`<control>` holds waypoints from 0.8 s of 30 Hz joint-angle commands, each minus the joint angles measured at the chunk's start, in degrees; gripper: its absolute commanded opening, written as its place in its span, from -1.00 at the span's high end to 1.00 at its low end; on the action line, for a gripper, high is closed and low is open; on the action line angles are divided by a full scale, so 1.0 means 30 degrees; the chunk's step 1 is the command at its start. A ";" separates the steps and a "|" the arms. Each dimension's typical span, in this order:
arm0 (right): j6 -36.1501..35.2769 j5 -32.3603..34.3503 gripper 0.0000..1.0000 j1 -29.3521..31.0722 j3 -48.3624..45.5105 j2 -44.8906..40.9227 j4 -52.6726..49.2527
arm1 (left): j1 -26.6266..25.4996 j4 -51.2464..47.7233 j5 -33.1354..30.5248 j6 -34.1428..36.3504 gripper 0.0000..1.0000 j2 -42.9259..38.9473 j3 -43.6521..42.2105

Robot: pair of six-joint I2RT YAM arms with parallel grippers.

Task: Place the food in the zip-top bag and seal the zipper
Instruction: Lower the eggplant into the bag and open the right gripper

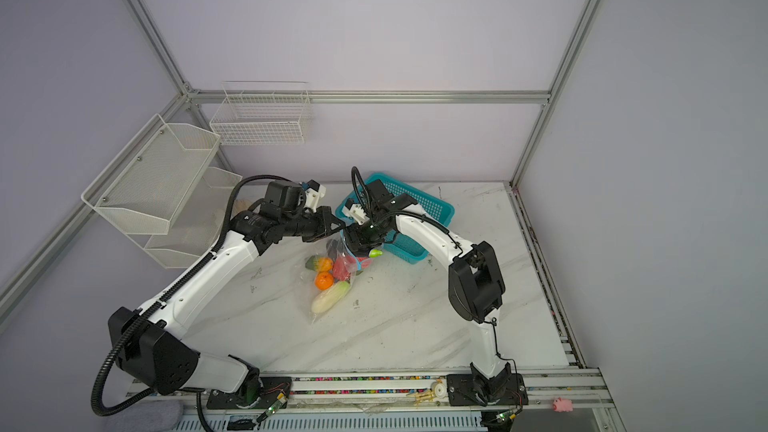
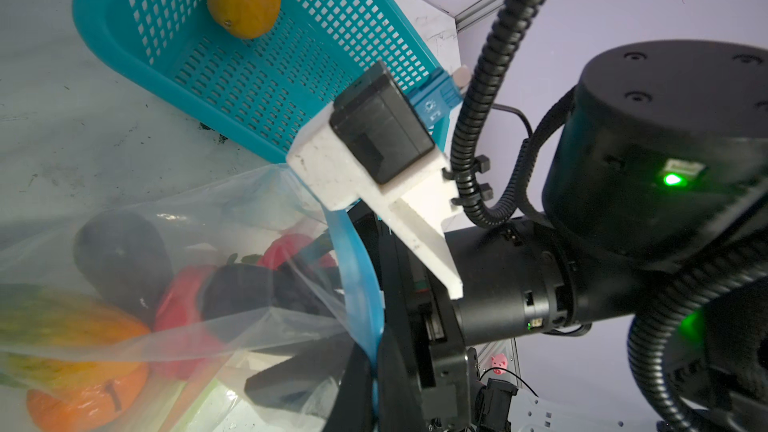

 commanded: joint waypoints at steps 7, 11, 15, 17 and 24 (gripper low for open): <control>0.0016 0.0583 -0.46 0.0380 0.1057 -0.0802 0.0486 | -0.0492 0.0795 0.1675 -0.0169 1.00 -0.0444 -0.0746; -0.0013 0.0911 -0.48 0.0277 0.1061 -0.1372 0.0476 | -0.0493 0.0778 0.1638 -0.0141 1.00 -0.0436 -0.0827; -0.0009 0.1245 -0.48 0.0094 0.0841 -0.2155 0.0517 | -0.0466 0.0795 0.1594 -0.0112 1.00 -0.1100 -0.0910; -0.0013 0.1355 -0.48 -0.0052 0.0617 -0.2653 0.0603 | -0.0491 0.0798 0.1545 -0.0053 1.00 -0.1190 -0.0970; 0.0155 0.1619 -0.49 -0.0354 -0.0217 -0.4258 0.1061 | -0.0492 0.0780 0.1294 0.0006 1.00 -0.1374 -0.1117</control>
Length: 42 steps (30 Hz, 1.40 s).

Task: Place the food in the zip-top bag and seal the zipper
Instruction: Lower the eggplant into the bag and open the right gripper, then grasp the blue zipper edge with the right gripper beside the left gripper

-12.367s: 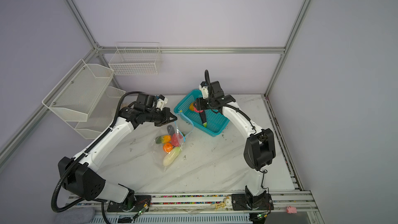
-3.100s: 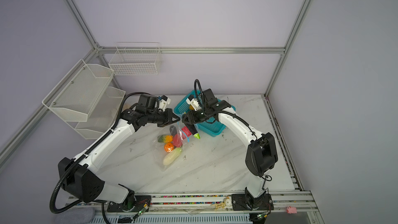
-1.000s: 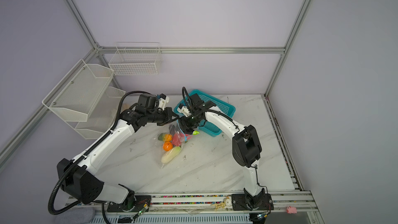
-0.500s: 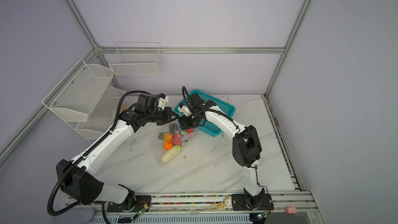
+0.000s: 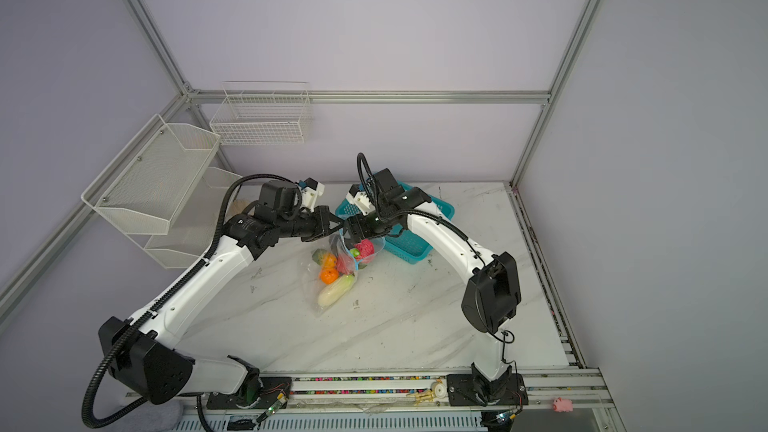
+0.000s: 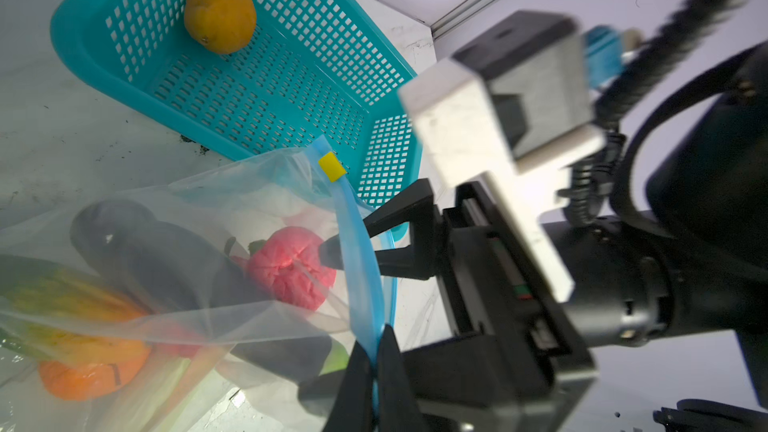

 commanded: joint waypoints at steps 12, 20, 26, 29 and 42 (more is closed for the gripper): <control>0.3005 0.4367 -0.28 -0.1570 -0.3819 -0.3985 0.2139 | -0.0331 -0.0026 0.0666 0.0028 1.00 -0.0610 -0.0722; 0.4834 0.3447 -0.26 -0.2320 -0.7003 -0.5046 0.2837 | -0.0324 -0.0234 0.0761 0.0058 1.00 -0.0375 -0.0341; 0.6192 0.1682 -0.13 -0.2332 -0.9753 -0.5725 0.4957 | -0.0328 -0.0333 0.0674 0.0087 1.00 -0.0259 -0.0202; 0.6205 0.1436 -0.02 -0.2306 -1.0010 -0.5533 0.5504 | -0.0322 -0.0374 0.0732 0.0087 1.00 -0.0171 -0.0165; 0.6630 -0.0996 0.67 -0.1851 -1.0108 -0.5557 0.7165 | -0.0319 -0.1189 0.0297 0.0167 1.00 -0.0521 0.0438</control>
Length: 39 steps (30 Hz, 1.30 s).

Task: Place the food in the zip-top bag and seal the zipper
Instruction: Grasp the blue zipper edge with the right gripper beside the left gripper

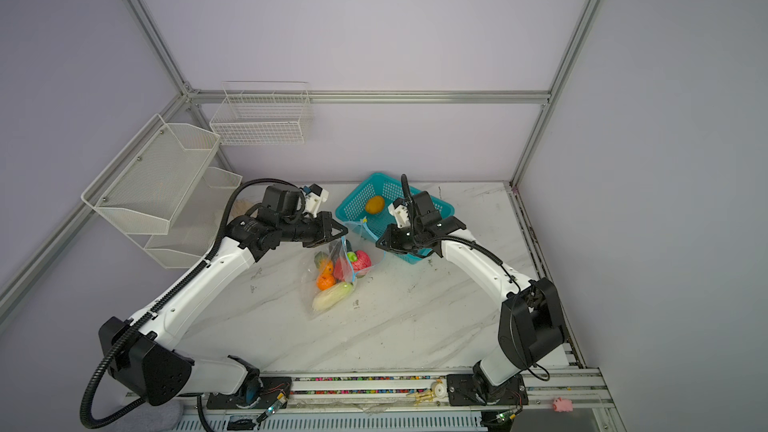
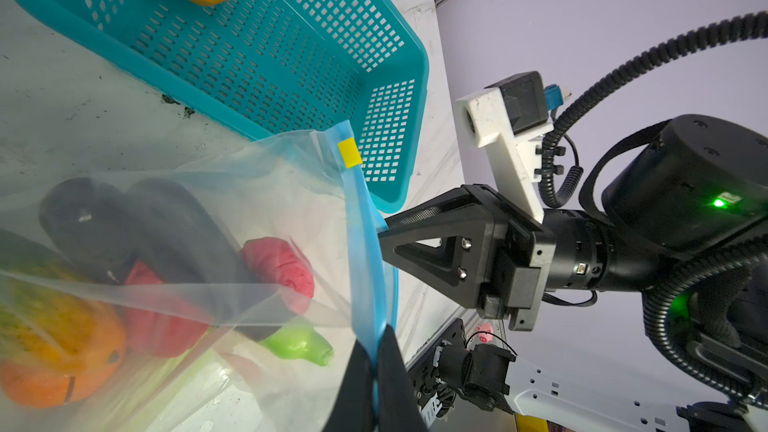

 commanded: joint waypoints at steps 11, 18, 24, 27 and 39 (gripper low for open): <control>-0.0132 -0.0950 0.88 0.1005 0.1886 0.0285 0.0771 | 0.0091 -0.2271 -0.1176 0.0859 1.00 -0.1011 0.2565; -0.0089 -0.0931 0.91 0.1432 0.3150 0.0703 0.0770 | 0.0319 -0.3540 -0.2024 0.1158 1.00 -0.2009 0.3899; 0.0014 -0.0936 0.93 0.1723 0.4392 0.1077 0.0670 | 0.0333 -0.4363 -0.2994 0.1364 1.00 -0.2843 0.4961; -0.0010 -0.0906 0.93 0.1887 0.5052 0.1291 0.0431 | 0.0334 -0.4384 -0.3668 0.1447 1.00 -0.3414 0.5215; -0.0190 -0.1096 0.94 0.2224 0.6091 0.1744 0.0037 | 0.0350 -0.5374 -0.5073 0.1699 1.00 -0.4372 0.5695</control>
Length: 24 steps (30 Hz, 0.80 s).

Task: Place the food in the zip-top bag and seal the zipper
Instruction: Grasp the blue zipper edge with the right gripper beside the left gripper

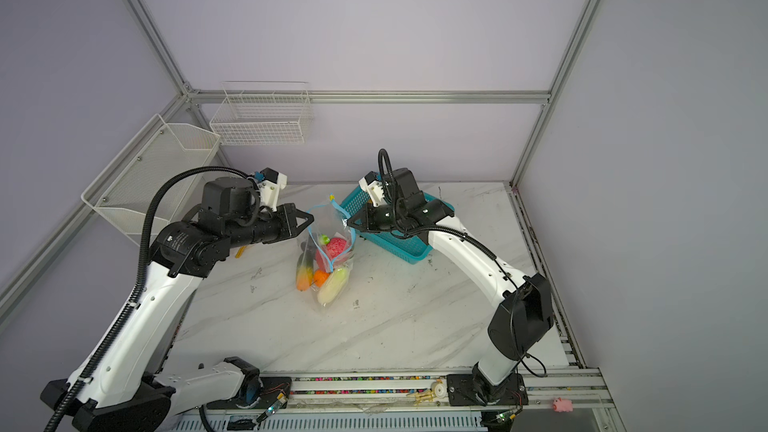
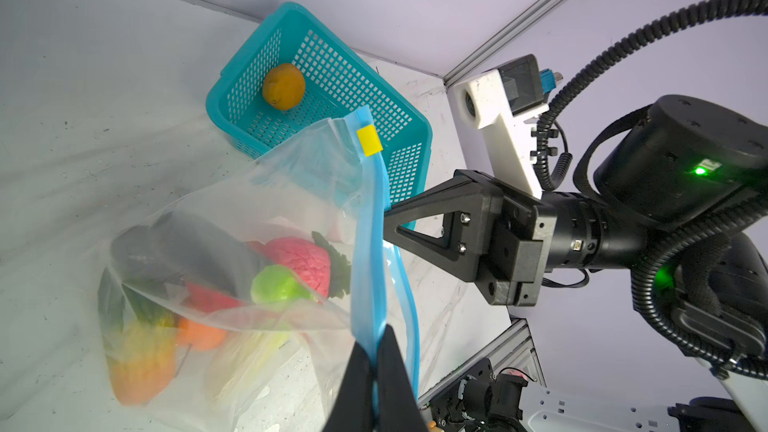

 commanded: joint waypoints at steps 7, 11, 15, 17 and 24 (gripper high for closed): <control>0.0035 -0.0384 0.94 0.0215 -0.0875 -0.0049 0.0499 | 0.0098 0.0457 -0.0362 0.0381 1.00 -0.0720 -0.0105; 0.0310 -0.0381 0.93 0.0218 -0.2011 -0.0200 0.1150 | 0.0128 0.0931 -0.0088 0.0347 1.00 -0.0535 -0.1289; 0.0570 -0.0529 0.91 0.0215 -0.2940 -0.0200 0.1868 | 0.0290 0.1330 0.0049 0.0453 1.00 -0.0257 -0.2252; 0.0488 -0.0574 0.90 0.0215 -0.3161 -0.0151 0.2025 | 0.0356 0.1612 0.0204 0.0467 1.00 -0.0079 -0.2640; 0.0168 -0.0541 0.78 0.0043 -0.3075 0.0206 0.2025 | 0.0423 0.2296 0.0869 0.0343 1.00 0.0775 -0.3539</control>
